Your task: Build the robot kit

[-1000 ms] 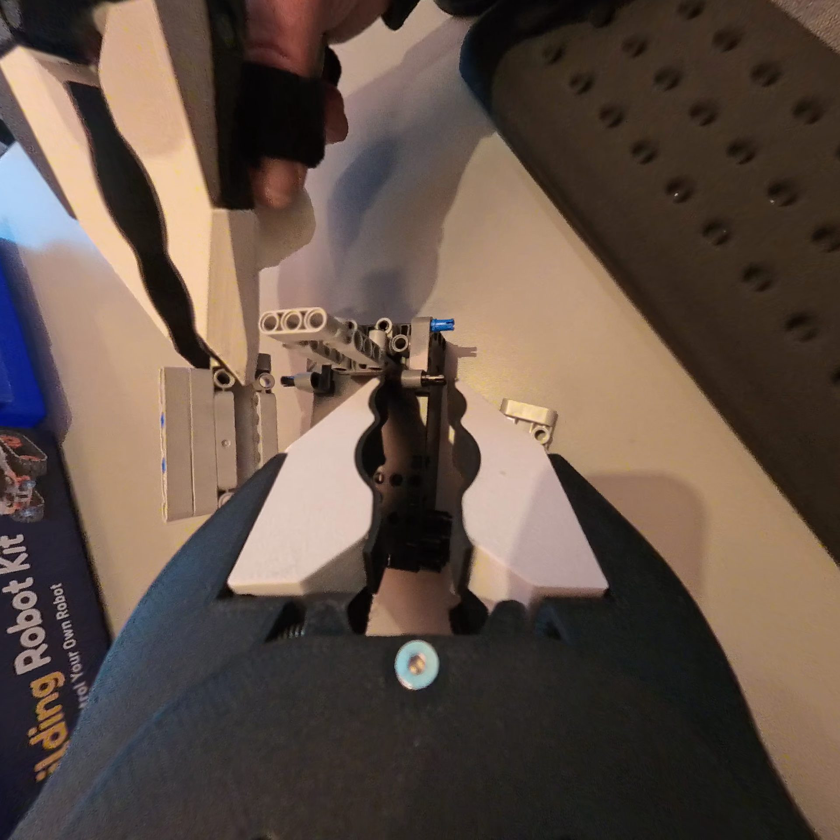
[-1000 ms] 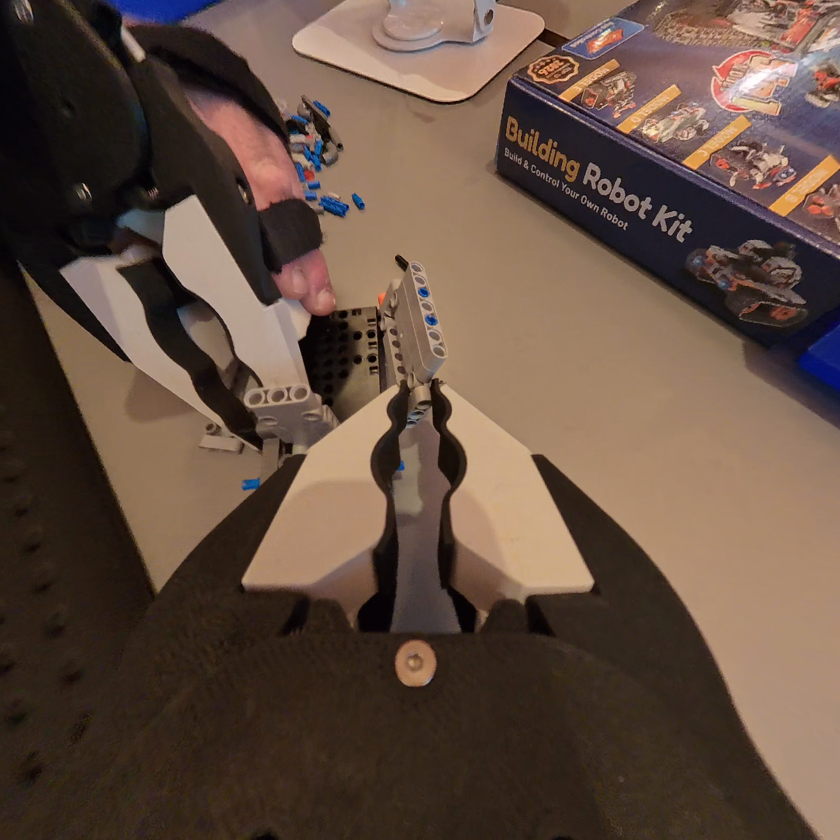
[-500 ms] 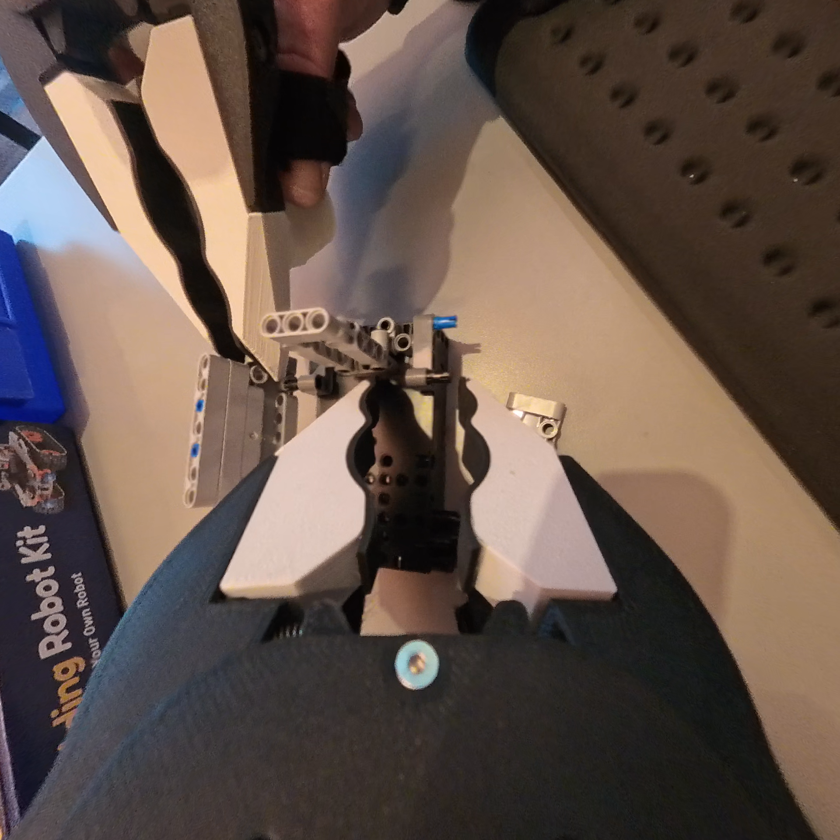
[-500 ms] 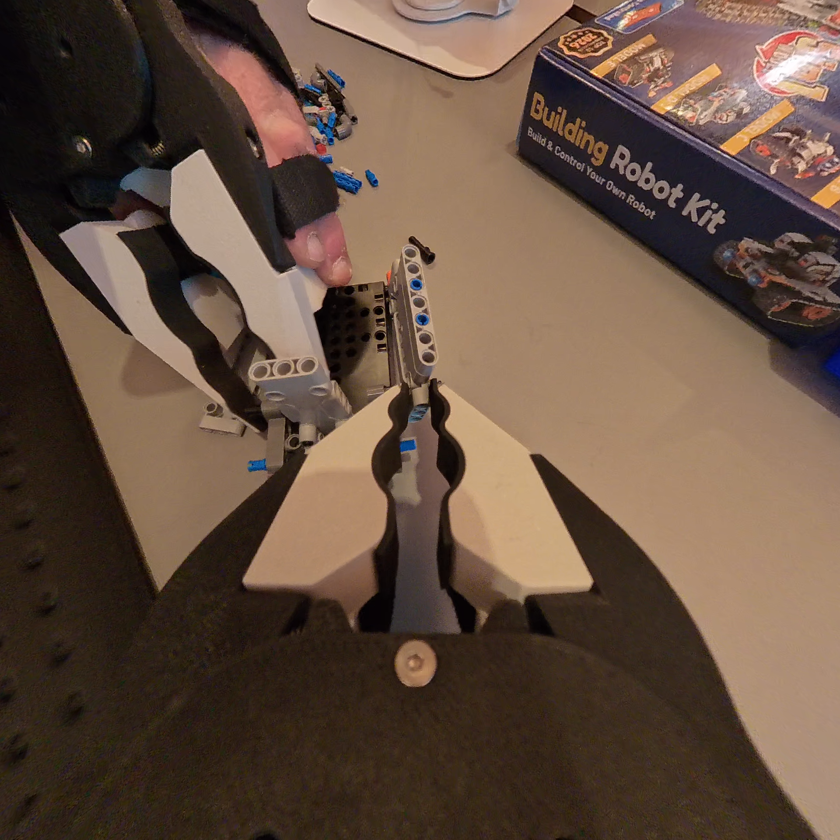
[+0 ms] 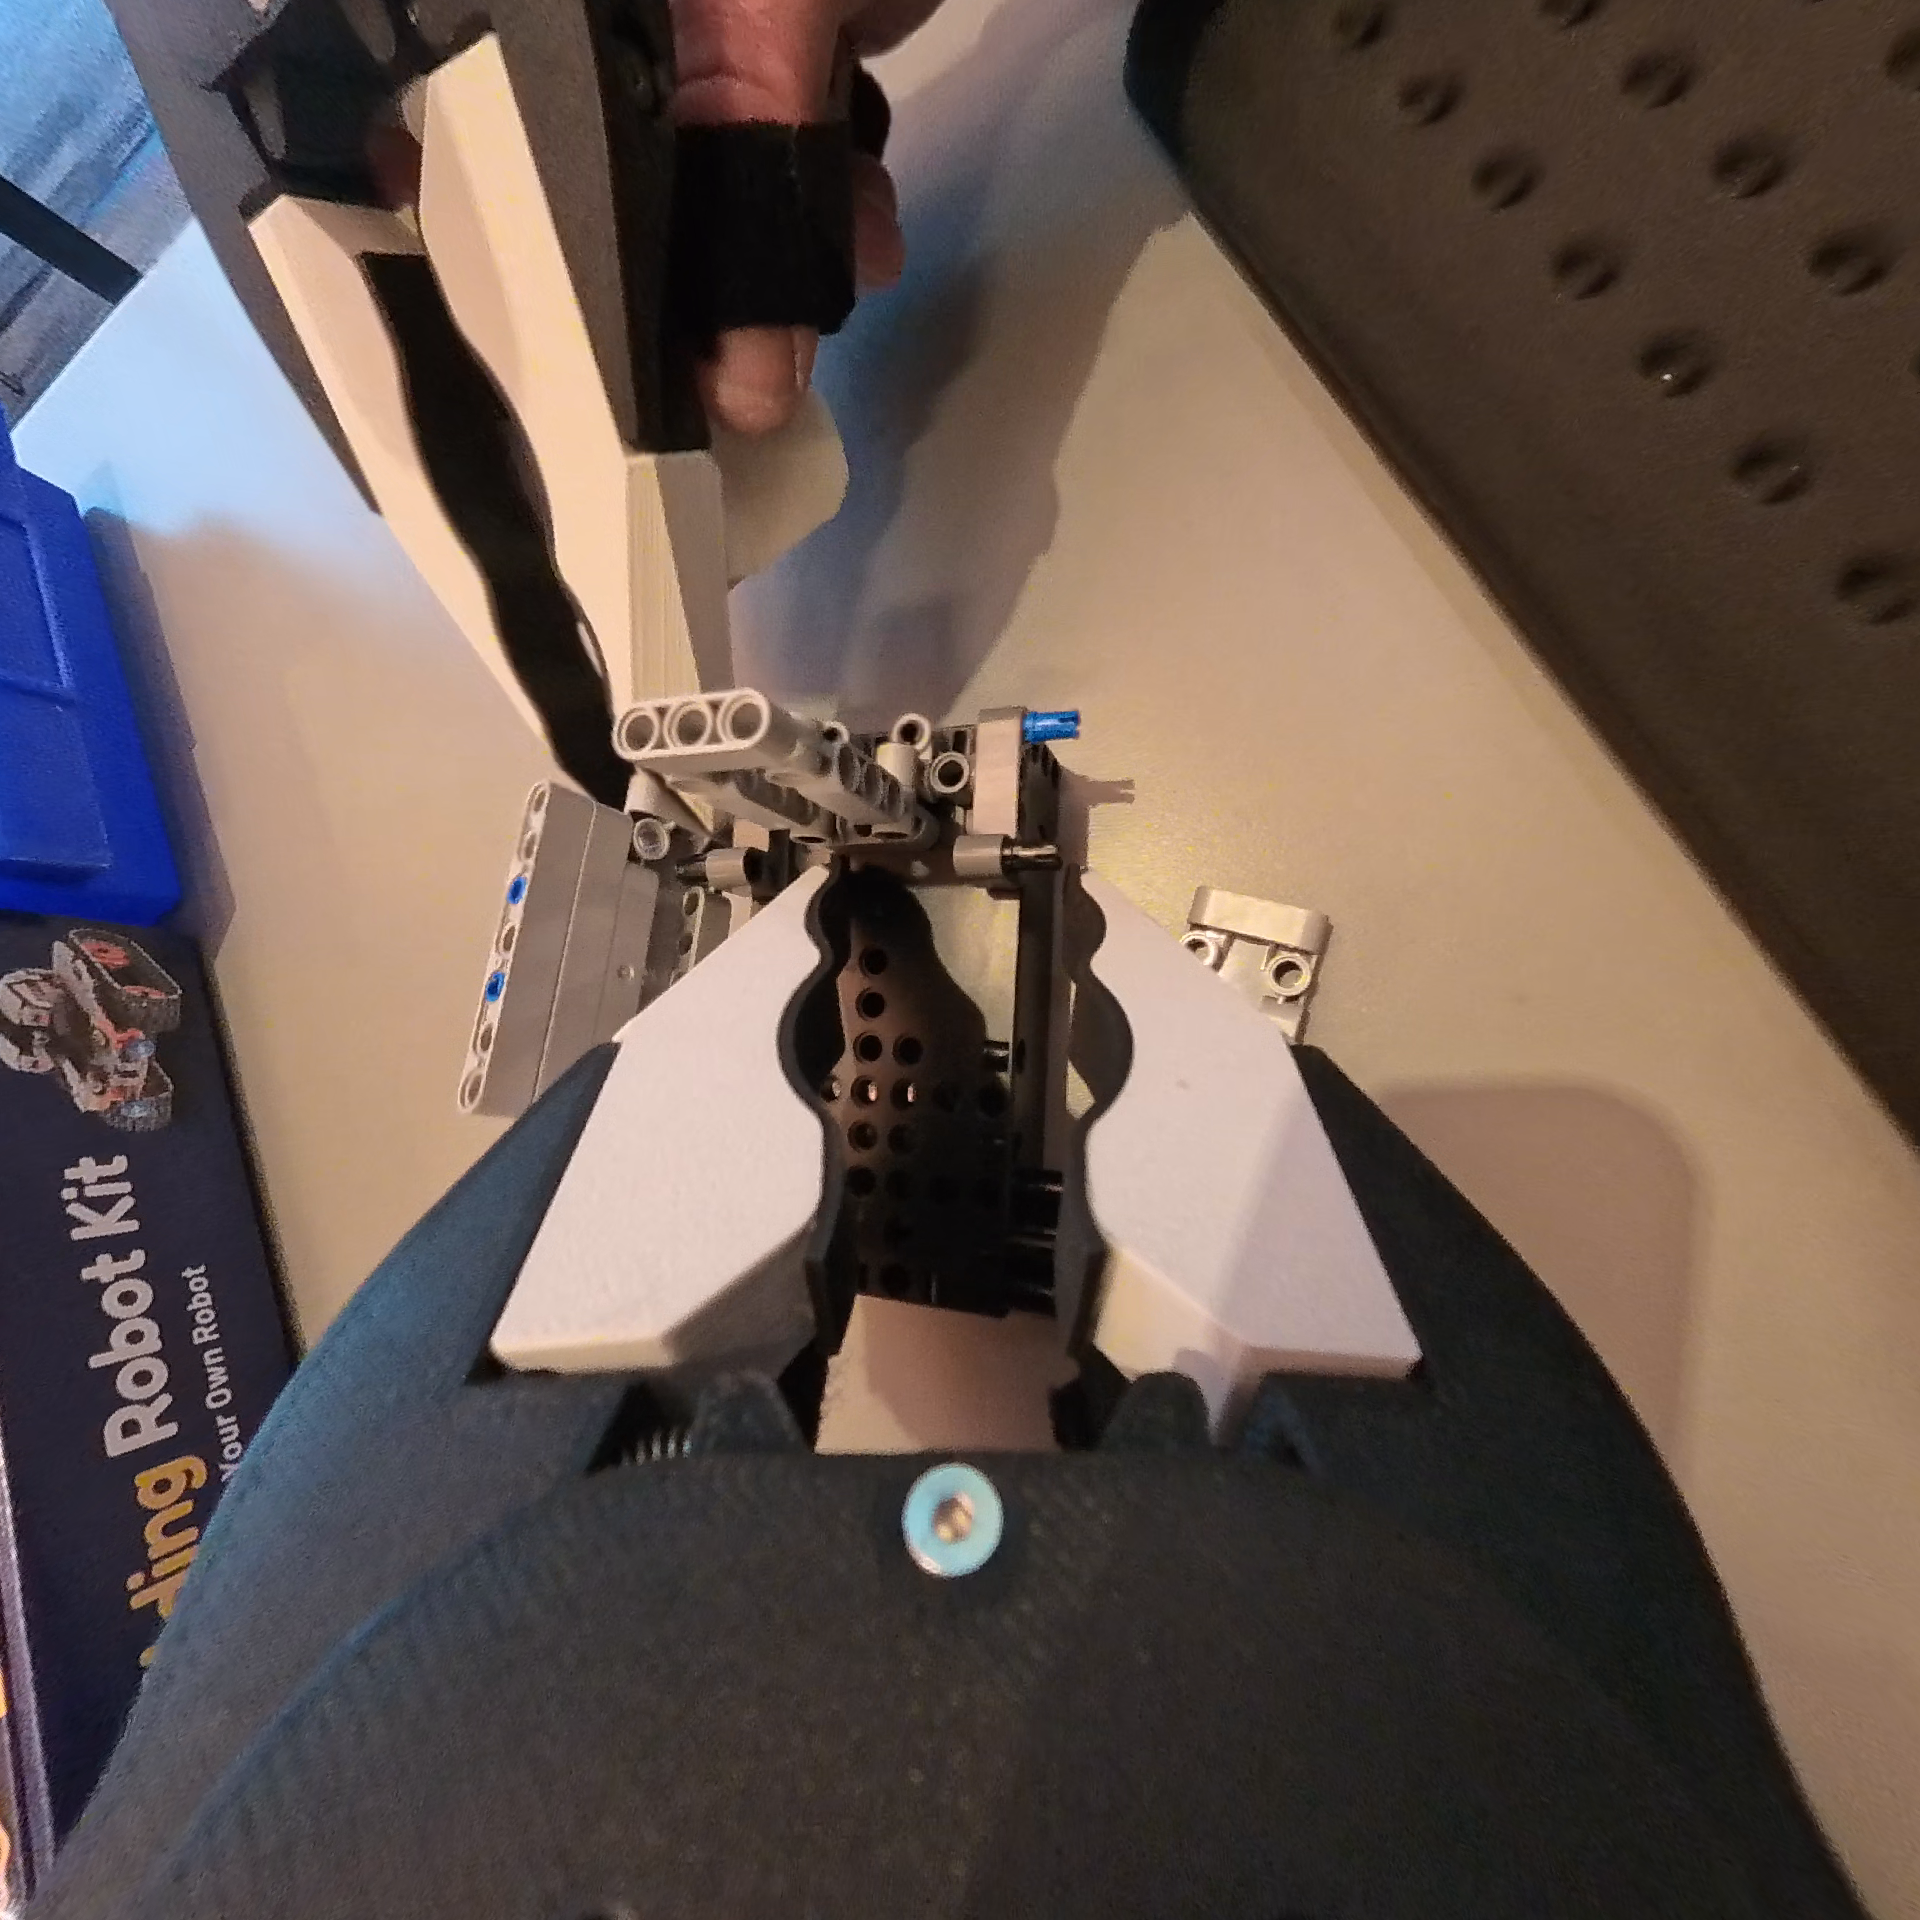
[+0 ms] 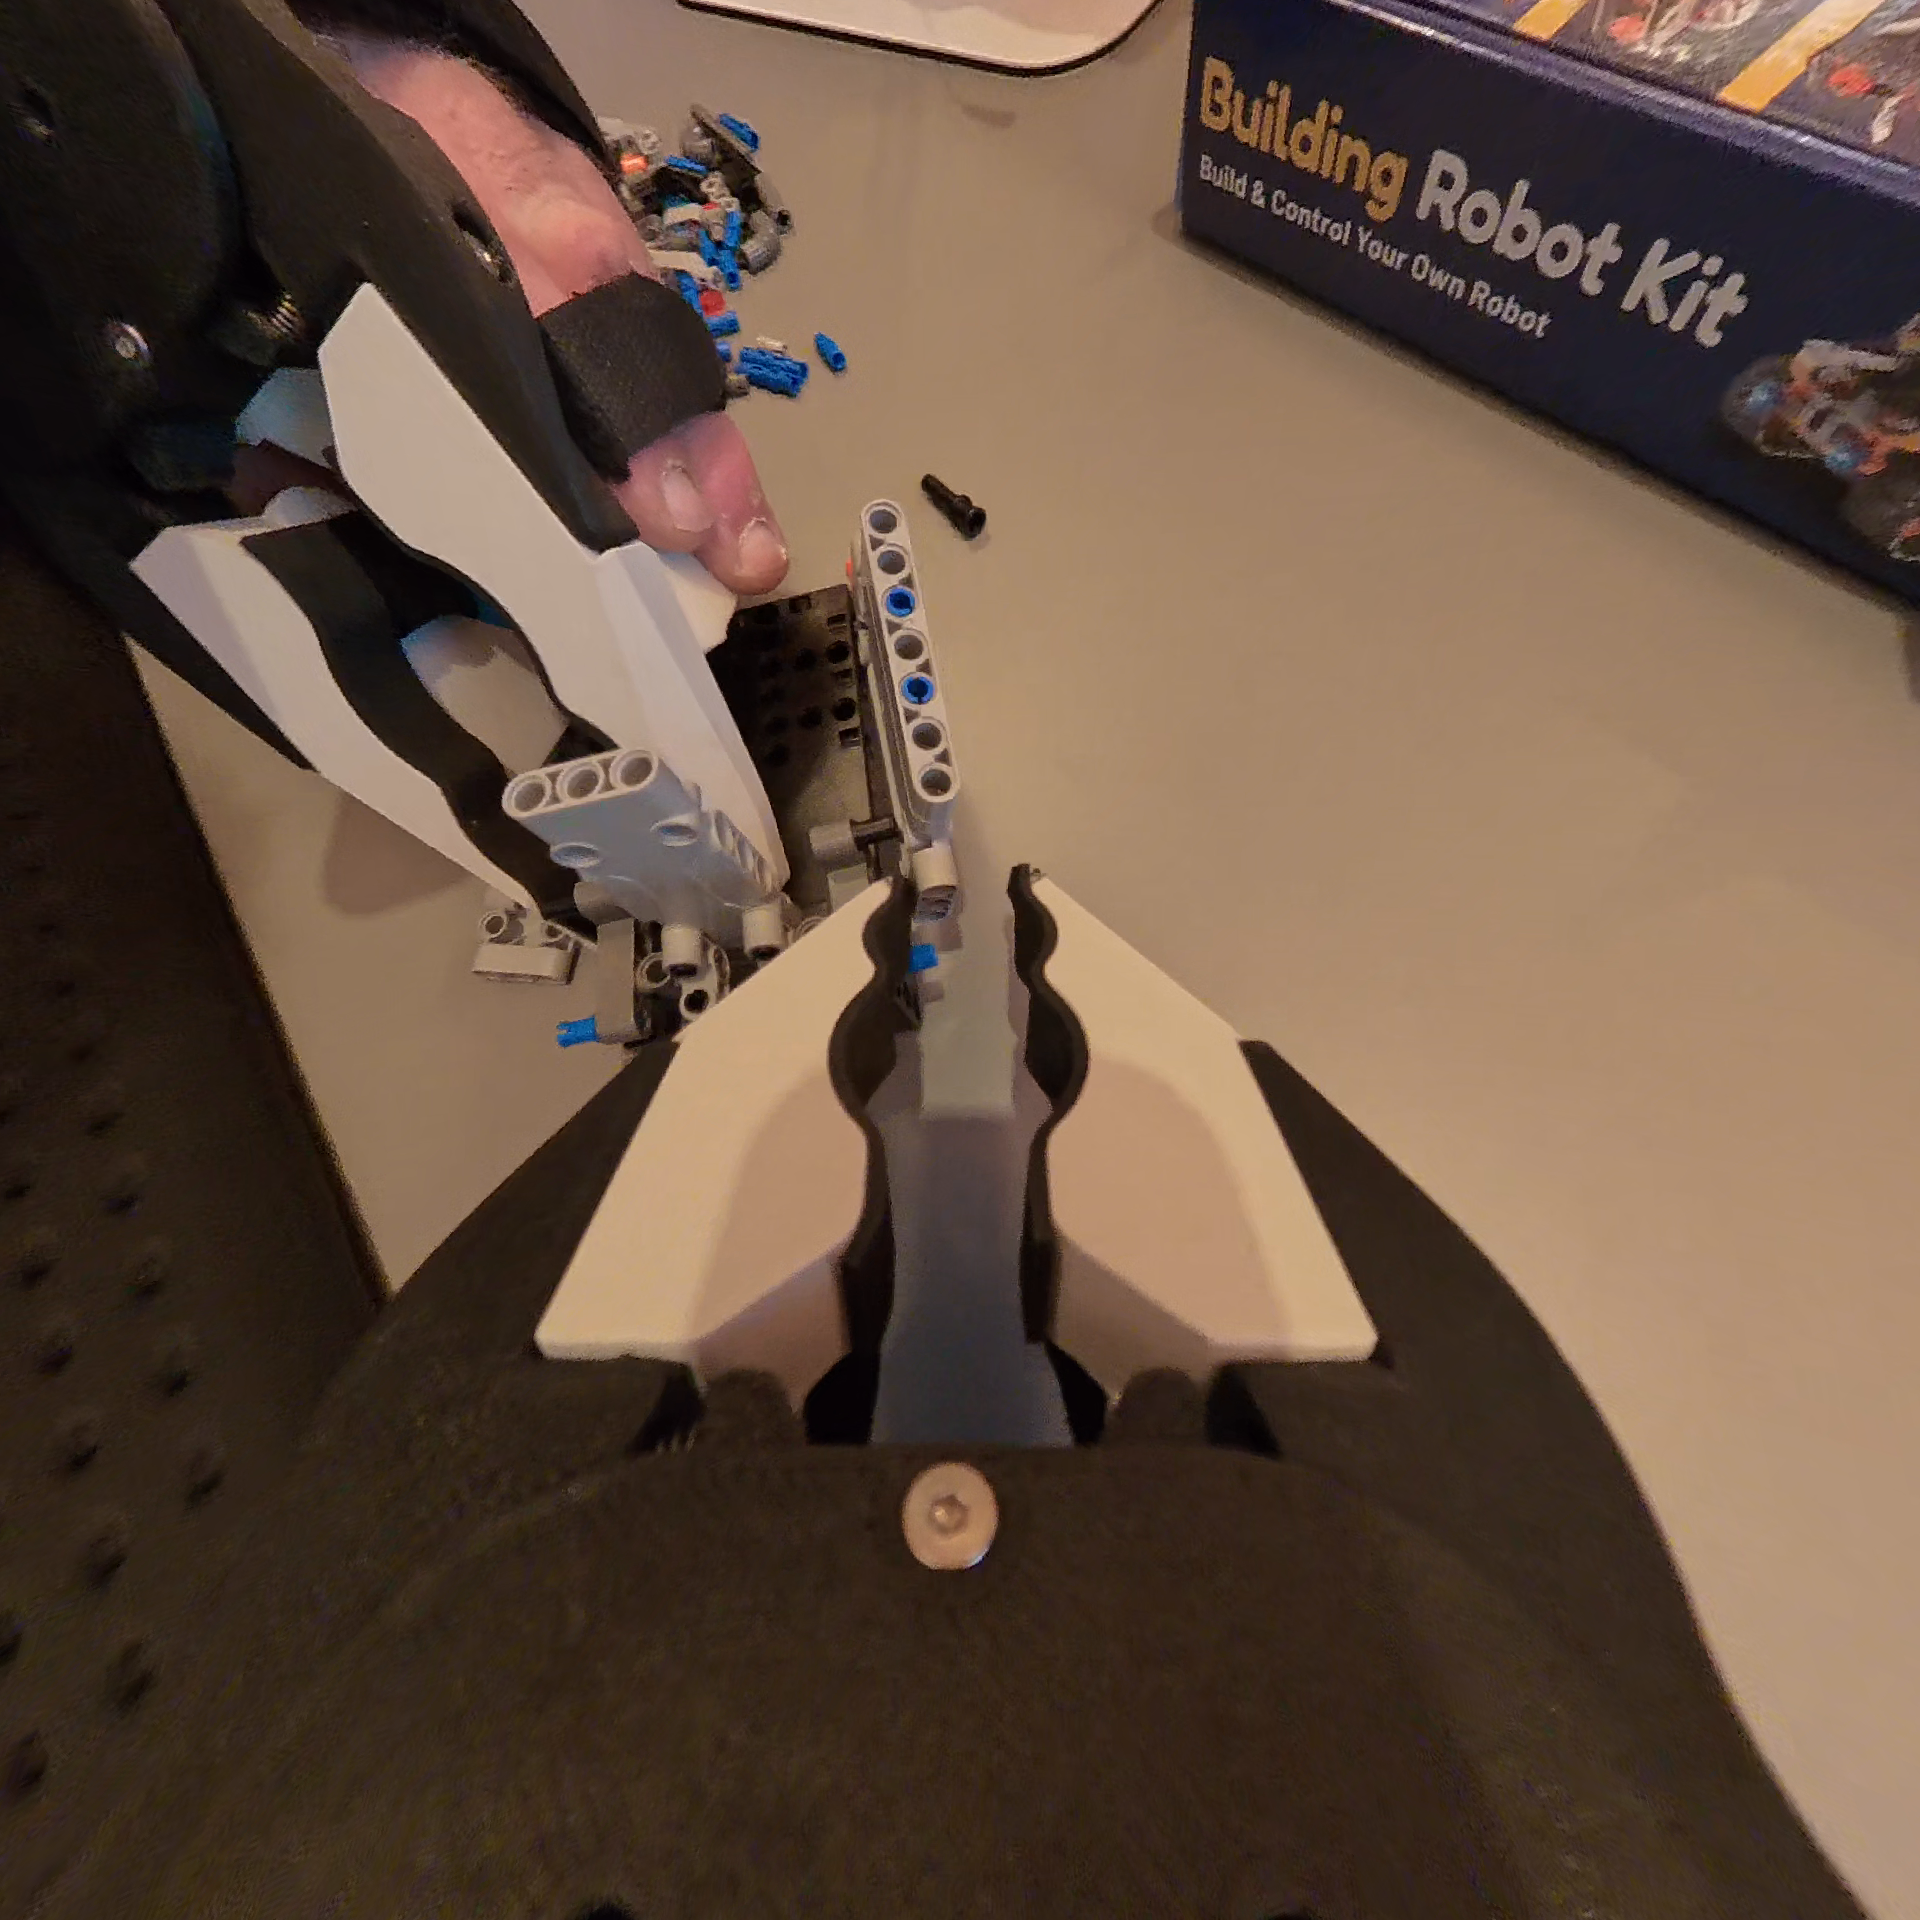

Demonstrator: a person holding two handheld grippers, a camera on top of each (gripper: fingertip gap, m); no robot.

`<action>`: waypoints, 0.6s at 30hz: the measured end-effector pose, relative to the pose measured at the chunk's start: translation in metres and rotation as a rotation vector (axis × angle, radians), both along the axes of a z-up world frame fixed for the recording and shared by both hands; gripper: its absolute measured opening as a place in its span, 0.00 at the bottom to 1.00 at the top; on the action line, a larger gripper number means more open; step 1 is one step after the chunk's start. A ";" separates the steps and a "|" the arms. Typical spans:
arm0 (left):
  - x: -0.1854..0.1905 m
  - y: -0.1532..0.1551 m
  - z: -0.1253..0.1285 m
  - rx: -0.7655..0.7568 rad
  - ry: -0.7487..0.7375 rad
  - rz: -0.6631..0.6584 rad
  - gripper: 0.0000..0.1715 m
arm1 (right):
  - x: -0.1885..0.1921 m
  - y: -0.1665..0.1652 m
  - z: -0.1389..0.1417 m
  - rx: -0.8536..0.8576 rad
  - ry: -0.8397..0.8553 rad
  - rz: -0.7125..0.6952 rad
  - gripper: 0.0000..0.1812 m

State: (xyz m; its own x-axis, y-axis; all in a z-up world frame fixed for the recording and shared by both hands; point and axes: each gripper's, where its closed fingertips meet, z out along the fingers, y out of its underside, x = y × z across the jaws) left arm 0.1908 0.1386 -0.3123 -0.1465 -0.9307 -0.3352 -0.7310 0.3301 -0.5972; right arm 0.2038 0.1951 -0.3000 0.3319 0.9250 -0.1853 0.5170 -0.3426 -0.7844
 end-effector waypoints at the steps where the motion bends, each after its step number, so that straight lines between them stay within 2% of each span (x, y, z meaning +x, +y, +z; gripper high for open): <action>1: 0.000 0.000 0.000 0.006 -0.001 -0.001 0.21 | -0.001 -0.002 0.000 -0.002 0.003 0.012 0.08; 8: 0.003 -0.005 0.000 0.004 -0.014 -0.020 0.20 | -0.006 -0.010 -0.001 -0.072 0.039 0.068 0.03; 18: 0.004 -0.003 0.001 -0.001 -0.032 -0.021 0.18 | -0.005 -0.003 0.003 -0.024 0.000 0.047 0.03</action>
